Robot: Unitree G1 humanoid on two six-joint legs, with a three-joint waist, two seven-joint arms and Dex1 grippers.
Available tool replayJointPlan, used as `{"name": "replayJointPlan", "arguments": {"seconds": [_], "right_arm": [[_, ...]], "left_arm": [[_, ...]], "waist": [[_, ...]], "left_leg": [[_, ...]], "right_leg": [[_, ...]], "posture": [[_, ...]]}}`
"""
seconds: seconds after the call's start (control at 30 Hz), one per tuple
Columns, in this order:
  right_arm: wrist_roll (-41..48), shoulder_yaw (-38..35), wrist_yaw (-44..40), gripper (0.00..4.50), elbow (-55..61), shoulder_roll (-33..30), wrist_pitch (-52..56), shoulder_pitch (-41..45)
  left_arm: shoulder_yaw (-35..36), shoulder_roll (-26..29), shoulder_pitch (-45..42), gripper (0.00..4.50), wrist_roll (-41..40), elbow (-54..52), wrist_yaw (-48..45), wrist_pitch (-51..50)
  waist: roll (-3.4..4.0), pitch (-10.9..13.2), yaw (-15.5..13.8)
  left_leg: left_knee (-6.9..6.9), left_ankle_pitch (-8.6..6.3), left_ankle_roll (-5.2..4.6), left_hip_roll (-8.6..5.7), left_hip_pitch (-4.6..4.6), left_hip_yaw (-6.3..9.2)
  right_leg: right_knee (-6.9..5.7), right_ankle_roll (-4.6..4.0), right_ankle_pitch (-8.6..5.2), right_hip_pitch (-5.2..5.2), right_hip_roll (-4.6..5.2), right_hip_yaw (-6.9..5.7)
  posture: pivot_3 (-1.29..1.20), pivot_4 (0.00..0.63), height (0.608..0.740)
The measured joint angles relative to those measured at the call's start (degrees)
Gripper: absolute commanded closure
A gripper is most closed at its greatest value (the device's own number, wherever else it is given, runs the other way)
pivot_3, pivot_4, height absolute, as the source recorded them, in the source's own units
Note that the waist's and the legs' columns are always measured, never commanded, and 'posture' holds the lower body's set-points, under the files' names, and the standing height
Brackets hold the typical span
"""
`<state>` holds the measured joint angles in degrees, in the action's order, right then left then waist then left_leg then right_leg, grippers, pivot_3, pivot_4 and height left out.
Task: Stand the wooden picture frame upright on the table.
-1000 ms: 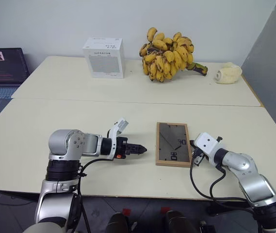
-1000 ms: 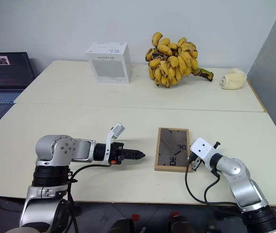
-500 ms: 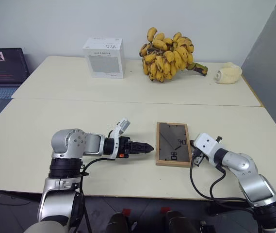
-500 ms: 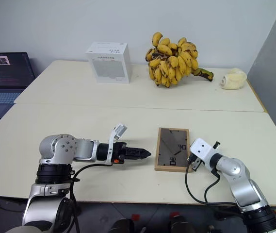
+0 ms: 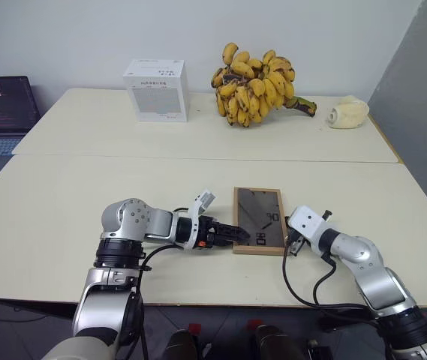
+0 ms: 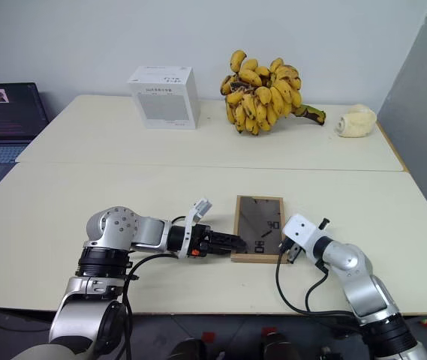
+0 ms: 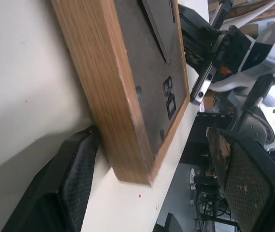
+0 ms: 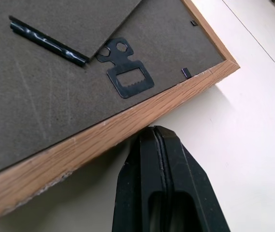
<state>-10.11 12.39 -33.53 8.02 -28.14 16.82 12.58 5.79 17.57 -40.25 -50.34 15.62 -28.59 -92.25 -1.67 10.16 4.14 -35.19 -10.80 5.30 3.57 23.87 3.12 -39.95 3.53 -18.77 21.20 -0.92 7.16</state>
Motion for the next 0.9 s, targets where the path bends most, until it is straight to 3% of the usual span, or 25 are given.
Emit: {"name": "replayJointPlan", "arguments": {"seconds": [0.43, 0.53, 0.8, 0.9], "right_arm": [[-0.42, 2.28, 0.40, 4.50, 0.84, 3.28, 2.73, 1.38], [-0.43, 2.30, 0.43, 4.50, 0.83, 3.28, 2.73, 1.42], [-0.40, 2.37, 0.87, 4.50, 0.06, 3.22, 2.54, 2.10], [-0.41, 2.36, 1.01, 4.50, -0.51, 3.12, 2.29, 2.50]], "left_arm": [[3.13, -1.13, -0.57, 0.73, -3.08, 1.84, 5.52, 0.00], [3.76, -1.12, -0.59, 1.20, -3.88, 1.97, 5.86, 0.01], [5.01, -1.31, -1.23, 2.93, -5.49, 2.77, 7.01, 0.02], [5.18, -1.54, -1.58, 3.21, -5.66, 3.03, 7.21, 0.00]], "waist": [[0.00, 0.00, 0.03], [0.00, 0.00, 0.03], [-0.02, 0.01, 0.01], [-0.02, 0.02, -0.02]], "left_leg": [[0.01, 0.00, 0.01, 0.00, 0.01, 0.00], [0.01, 0.00, 0.01, -0.01, 0.02, 0.00], [0.01, 0.00, 0.02, -0.02, 0.05, 0.00], [0.02, 0.00, 0.02, -0.02, 0.06, 0.00]], "right_leg": [[0.01, 0.02, -0.01, 0.02, 0.00, 0.00], [0.01, 0.03, -0.01, 0.03, 0.01, 0.00], [0.03, 0.05, -0.02, 0.04, 0.02, 0.00], [0.04, 0.04, -0.02, 0.04, 0.02, -0.01]], "posture": [[0.00, 0.150, 0.740], [0.00, 0.150, 0.740], [0.00, 0.150, 0.740], [0.00, 0.150, 0.740]]}}
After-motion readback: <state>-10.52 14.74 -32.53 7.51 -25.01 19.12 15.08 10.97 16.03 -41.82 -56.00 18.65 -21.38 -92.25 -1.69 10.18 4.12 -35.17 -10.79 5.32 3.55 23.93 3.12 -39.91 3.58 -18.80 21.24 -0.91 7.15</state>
